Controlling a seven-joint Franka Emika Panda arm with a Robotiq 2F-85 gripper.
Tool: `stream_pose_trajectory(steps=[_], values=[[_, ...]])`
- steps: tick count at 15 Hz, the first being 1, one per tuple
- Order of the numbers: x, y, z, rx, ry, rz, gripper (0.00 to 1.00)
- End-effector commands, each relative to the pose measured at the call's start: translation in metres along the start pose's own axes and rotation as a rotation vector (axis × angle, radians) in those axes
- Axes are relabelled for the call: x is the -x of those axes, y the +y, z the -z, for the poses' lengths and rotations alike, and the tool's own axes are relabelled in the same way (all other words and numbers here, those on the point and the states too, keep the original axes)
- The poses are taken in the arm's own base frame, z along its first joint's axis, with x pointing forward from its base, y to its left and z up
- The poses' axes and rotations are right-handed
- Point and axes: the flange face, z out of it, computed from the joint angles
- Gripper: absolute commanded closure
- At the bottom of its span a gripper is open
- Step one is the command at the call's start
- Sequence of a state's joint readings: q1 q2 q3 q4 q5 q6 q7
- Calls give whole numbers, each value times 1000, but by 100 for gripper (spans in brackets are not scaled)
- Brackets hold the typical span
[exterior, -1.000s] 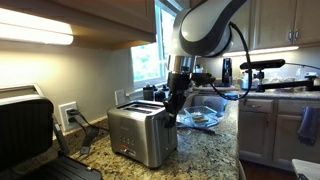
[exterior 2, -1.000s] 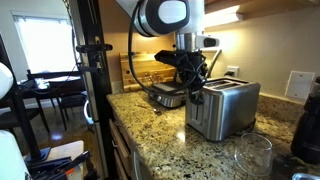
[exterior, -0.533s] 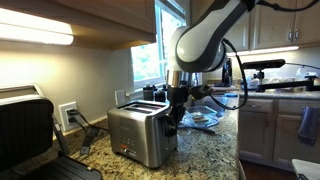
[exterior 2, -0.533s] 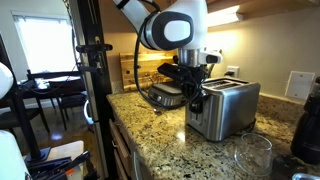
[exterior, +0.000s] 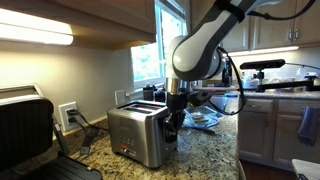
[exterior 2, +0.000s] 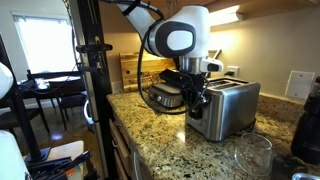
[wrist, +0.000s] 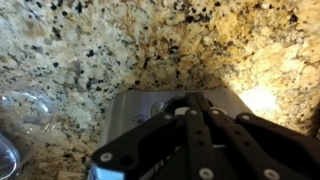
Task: Push the black lever on the bread toaster down
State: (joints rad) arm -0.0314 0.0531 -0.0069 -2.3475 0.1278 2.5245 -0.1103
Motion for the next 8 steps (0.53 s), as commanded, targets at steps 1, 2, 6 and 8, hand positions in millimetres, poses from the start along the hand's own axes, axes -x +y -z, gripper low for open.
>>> stream_pose_trajectory(steps=[1, 2, 6, 8], values=[[1, -2, 2, -22, -28, 24, 98], [0, -4, 11, -17, -34, 28, 98], [1, -20, 63, -27, -73, 82, 98], [4, -26, 88, -19, -91, 95, 98]])
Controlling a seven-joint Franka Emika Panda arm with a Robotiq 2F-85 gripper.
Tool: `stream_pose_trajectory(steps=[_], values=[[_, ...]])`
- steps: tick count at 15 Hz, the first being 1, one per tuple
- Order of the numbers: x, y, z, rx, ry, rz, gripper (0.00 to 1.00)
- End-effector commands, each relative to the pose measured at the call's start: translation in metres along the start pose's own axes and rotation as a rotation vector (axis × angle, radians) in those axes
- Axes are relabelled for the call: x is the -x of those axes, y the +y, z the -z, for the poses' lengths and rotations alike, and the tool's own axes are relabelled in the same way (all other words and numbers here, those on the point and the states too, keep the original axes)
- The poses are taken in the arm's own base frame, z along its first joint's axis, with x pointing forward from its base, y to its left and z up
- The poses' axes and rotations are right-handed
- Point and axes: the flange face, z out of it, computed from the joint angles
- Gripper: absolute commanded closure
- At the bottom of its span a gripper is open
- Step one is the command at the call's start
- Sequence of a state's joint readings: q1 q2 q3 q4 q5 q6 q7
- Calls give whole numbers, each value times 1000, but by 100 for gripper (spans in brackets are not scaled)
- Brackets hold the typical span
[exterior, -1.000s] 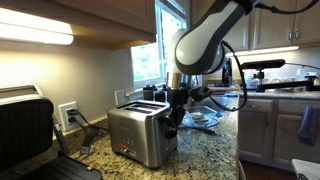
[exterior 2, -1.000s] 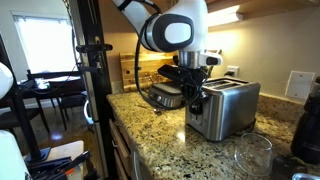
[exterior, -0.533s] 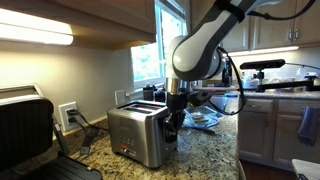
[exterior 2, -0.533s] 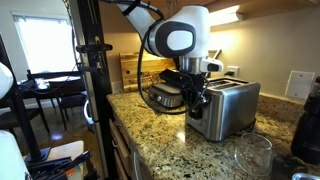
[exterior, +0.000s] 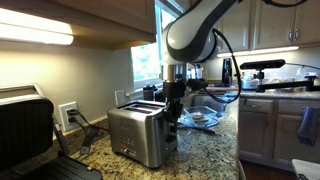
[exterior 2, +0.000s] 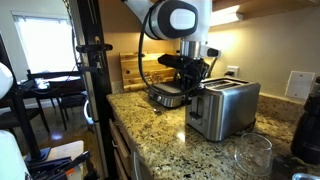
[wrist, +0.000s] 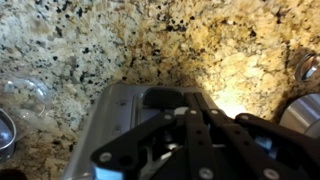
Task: Push the black lever on the bread toaster down
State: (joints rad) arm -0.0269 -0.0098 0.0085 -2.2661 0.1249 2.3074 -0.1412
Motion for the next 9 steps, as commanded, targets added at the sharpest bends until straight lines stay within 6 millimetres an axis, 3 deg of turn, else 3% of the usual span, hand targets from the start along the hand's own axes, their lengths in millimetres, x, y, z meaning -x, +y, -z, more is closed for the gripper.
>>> stream_pose_trajectory(steps=[1, 5, 6, 9], values=[[20, -14, 54, 9, -29, 36, 98], [39, -17, 86, 35, -51, 44, 95], [43, -17, 91, 43, -52, 47, 72], [54, -16, 102, 58, -56, 57, 63]])
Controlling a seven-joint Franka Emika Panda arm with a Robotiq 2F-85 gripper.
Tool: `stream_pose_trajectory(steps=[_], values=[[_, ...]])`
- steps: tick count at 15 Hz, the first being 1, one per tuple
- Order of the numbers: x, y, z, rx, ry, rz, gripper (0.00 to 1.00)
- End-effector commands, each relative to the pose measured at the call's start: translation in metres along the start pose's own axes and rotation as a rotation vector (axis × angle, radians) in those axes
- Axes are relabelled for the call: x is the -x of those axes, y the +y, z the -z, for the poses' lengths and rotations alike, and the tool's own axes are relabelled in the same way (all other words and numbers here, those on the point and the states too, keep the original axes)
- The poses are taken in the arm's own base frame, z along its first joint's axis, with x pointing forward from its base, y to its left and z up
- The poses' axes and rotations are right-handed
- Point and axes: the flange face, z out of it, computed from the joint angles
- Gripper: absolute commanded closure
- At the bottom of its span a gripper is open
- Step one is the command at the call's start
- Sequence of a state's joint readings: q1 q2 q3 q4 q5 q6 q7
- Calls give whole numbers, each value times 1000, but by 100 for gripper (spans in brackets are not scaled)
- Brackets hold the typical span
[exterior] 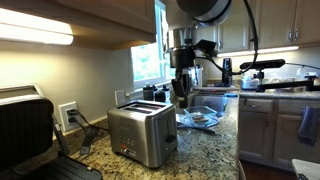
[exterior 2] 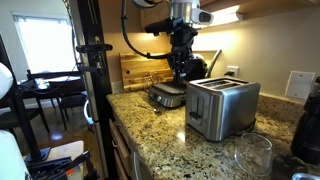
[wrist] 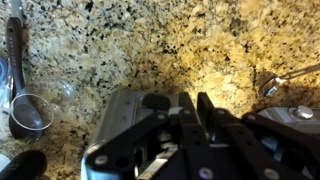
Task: Push the black lever on the bread toaster down
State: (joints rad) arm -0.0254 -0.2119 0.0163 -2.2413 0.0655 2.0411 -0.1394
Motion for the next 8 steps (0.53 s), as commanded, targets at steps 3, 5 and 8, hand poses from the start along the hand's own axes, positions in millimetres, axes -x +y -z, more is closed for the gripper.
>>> stream_pose_trajectory(steps=[3, 5, 8], values=[[31, -1, 17, 29, -17, 3, 43], [35, -3, 21, 25, -20, -1, 30], [17, -1, 16, 14, -13, 8, 36]])
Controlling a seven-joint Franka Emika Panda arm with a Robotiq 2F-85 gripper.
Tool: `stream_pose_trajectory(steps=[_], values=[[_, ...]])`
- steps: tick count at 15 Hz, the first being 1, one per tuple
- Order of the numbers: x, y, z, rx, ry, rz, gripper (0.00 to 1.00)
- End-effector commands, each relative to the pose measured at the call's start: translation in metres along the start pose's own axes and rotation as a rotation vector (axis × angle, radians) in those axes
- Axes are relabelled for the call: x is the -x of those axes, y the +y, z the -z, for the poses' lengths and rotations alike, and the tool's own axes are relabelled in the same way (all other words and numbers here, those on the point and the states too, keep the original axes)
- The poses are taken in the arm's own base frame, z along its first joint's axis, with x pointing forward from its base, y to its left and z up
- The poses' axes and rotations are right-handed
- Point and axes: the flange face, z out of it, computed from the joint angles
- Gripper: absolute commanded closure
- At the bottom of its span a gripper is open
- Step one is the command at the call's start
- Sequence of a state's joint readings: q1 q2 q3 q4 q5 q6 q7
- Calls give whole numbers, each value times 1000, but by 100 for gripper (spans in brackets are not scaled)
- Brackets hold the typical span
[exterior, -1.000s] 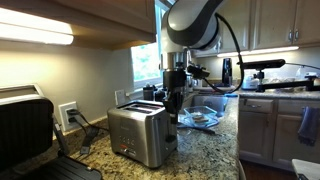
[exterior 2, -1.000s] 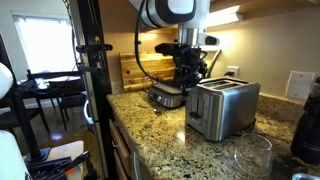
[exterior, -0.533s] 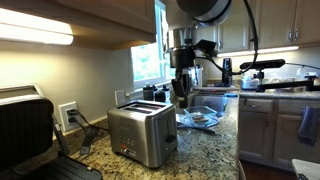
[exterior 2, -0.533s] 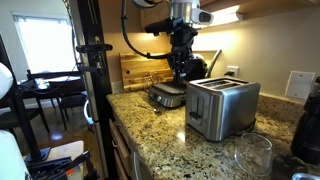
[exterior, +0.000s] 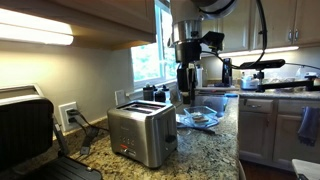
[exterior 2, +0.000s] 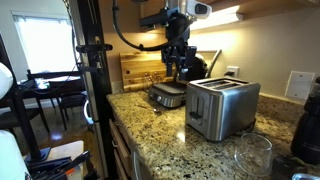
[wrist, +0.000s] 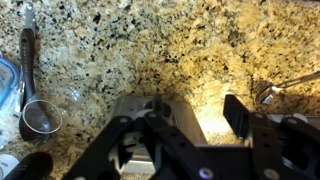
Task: Push the black lever on the bread toaster down
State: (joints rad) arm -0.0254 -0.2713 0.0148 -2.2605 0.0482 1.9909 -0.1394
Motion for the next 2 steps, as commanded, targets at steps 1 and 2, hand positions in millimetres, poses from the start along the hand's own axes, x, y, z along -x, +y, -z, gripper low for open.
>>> stream_pose_trajectory(steps=[1, 2], values=[[-1, 0, -1, 0, -3, 0, 28], [-1, 0, -2, -1, -5, 0, 25]])
